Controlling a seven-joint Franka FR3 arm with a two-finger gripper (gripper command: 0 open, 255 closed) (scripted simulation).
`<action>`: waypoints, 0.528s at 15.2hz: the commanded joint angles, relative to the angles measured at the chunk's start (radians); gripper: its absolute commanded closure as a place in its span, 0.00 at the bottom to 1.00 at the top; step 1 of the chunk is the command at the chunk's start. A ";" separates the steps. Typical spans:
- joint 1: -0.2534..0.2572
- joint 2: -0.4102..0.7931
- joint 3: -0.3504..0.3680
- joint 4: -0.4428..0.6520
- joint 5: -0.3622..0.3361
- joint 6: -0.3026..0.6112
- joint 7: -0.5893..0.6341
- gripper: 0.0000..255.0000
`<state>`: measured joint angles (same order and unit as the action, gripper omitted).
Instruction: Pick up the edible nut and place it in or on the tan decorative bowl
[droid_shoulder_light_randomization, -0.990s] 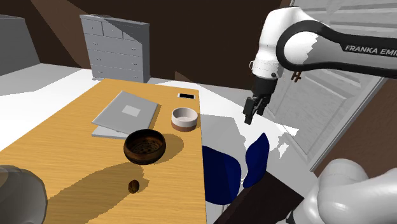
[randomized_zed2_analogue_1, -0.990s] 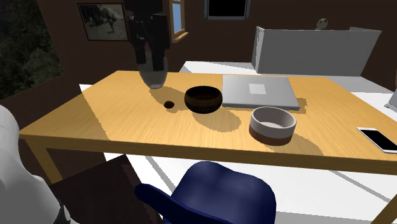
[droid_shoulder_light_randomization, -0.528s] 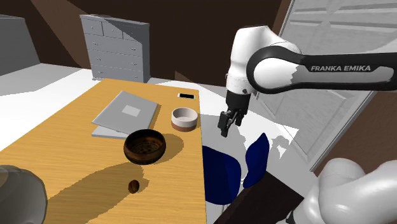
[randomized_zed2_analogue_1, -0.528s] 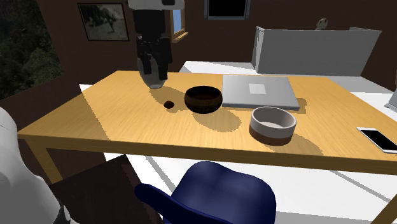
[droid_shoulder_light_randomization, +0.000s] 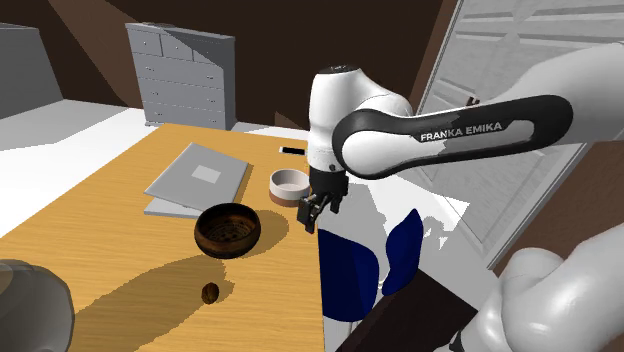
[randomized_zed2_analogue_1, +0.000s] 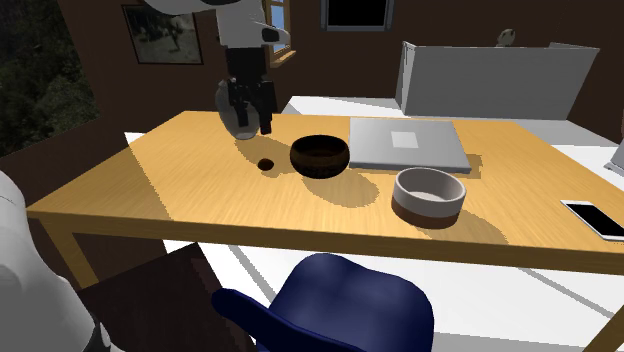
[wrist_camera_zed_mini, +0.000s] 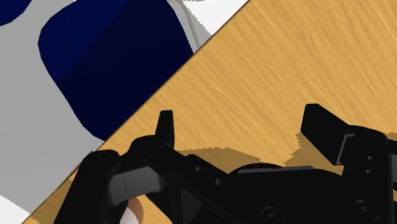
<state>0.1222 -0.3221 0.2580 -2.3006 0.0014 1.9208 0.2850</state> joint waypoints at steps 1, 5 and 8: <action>0.009 0.067 0.033 0.018 -0.013 0.049 0.043 0.00; 0.023 0.207 0.083 0.087 -0.063 0.113 0.124 0.00; 0.039 0.318 0.113 0.152 -0.115 0.149 0.189 0.00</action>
<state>0.1566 -0.0478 0.3606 -2.1688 -0.0924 2.0494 0.4496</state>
